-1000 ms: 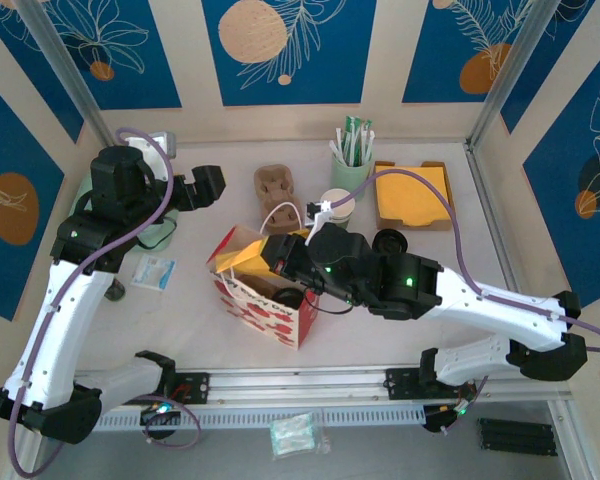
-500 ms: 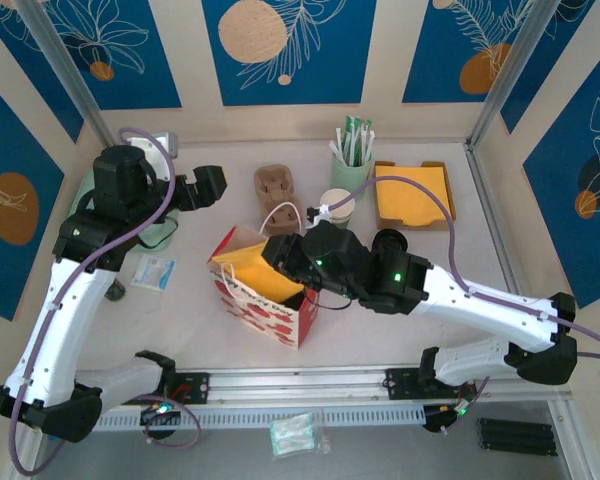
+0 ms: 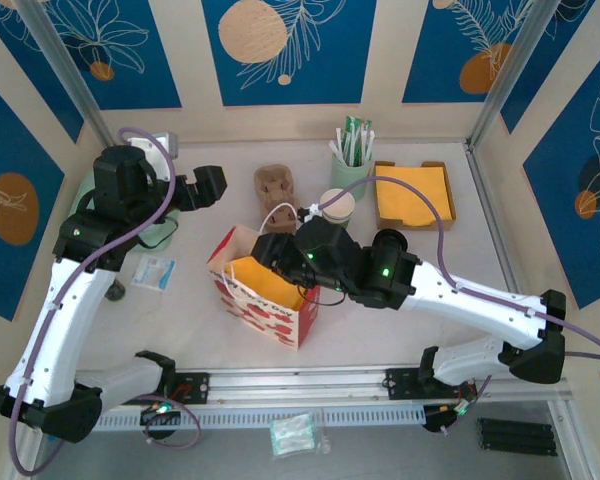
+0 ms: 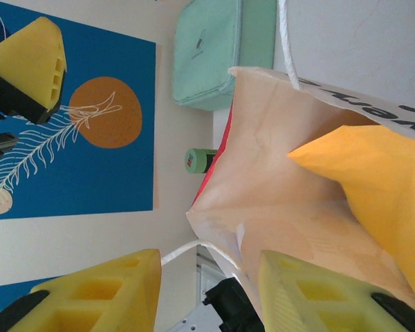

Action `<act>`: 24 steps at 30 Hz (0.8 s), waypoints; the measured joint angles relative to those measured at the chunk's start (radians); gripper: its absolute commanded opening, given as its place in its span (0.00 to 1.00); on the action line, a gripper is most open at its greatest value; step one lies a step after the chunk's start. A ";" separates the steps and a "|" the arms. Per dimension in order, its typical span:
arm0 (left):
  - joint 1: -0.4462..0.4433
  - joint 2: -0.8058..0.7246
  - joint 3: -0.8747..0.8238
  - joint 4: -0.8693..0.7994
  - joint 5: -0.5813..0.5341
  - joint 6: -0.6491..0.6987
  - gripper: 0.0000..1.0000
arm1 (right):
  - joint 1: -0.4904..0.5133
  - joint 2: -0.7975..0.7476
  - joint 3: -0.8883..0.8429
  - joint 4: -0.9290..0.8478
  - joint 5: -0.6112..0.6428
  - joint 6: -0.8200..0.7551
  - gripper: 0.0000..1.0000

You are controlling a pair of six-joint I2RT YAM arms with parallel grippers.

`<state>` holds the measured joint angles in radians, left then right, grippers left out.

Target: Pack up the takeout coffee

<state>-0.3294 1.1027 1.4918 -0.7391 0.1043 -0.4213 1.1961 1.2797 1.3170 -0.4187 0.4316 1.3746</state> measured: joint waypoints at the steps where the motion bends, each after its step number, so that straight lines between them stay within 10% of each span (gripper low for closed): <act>1: 0.000 0.000 -0.002 0.000 0.000 0.000 0.99 | 0.000 0.000 0.000 0.002 -0.005 -0.005 0.45; 24: 0.001 0.000 -0.153 0.040 -0.037 -0.014 0.99 | -0.140 -0.074 0.085 -0.056 -0.134 -0.275 0.94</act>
<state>-0.3286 1.1023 1.3384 -0.6987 0.0669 -0.4358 1.0557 1.2057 1.4021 -0.4747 0.2981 1.0996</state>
